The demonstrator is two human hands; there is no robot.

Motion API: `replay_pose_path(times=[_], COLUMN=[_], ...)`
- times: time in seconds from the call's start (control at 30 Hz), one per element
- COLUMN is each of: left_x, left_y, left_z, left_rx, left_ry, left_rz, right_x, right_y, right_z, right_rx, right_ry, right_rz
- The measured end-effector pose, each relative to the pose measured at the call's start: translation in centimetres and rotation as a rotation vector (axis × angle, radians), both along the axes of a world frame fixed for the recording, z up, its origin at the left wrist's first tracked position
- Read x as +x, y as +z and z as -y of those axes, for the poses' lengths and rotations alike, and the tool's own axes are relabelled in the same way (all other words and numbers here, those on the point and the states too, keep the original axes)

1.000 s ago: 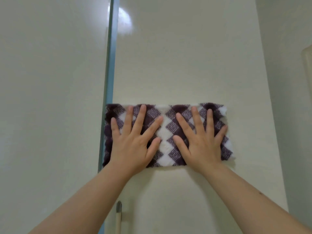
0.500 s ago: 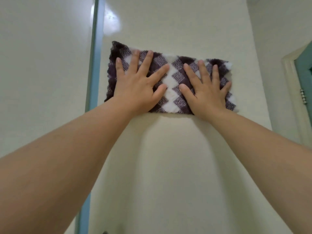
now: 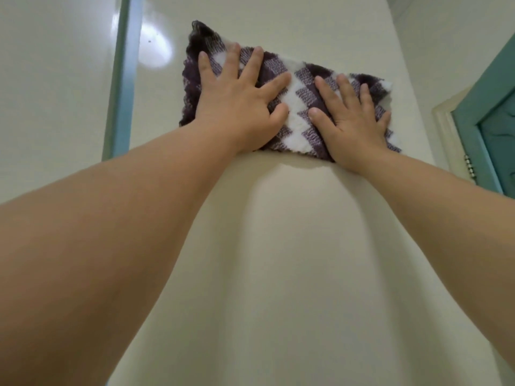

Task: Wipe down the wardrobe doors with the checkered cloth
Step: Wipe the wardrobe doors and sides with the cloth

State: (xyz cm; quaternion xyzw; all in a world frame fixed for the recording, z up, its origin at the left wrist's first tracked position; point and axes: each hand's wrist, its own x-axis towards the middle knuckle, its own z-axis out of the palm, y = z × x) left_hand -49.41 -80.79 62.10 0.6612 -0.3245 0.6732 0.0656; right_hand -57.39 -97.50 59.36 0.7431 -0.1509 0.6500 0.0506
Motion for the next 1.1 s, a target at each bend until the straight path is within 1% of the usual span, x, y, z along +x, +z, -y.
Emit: replay_pose_path(times=[0.4, 0.67, 0.9, 1.0, 1.1], left_x=[-0.4, -1.8, -3.6, -4.2, -4.8], left_y=[-0.2, -2.7, -6.6, -9.2, -12.1], left_z=[0.1, 3.4, 7.7, 9.0, 10.0], left_rx=[-0.006, -0.093, -0.113, -0.126, -0.119], left_ry=[0.042, 0.056, 0.053, 0.06, 0.052], left_rz=[-0.041, -0.084, -0.106, -0.125, -0.101], right_x=[-0.2, -1.6, -3.3, -4.1, -4.4], right_y=[0.0, -0.6, -4.0, -6.5, -9.6], right_z=[0.4, 3.9, 7.9, 9.2, 10.2], right_rx=[-0.032, -0.132, -0.14, -0.148, -0.13], right_ry=[0.003, 0.008, -0.003, -0.005, -0.004], right_rz=[-0.032, -0.074, -0.105, -0.121, -0.127])
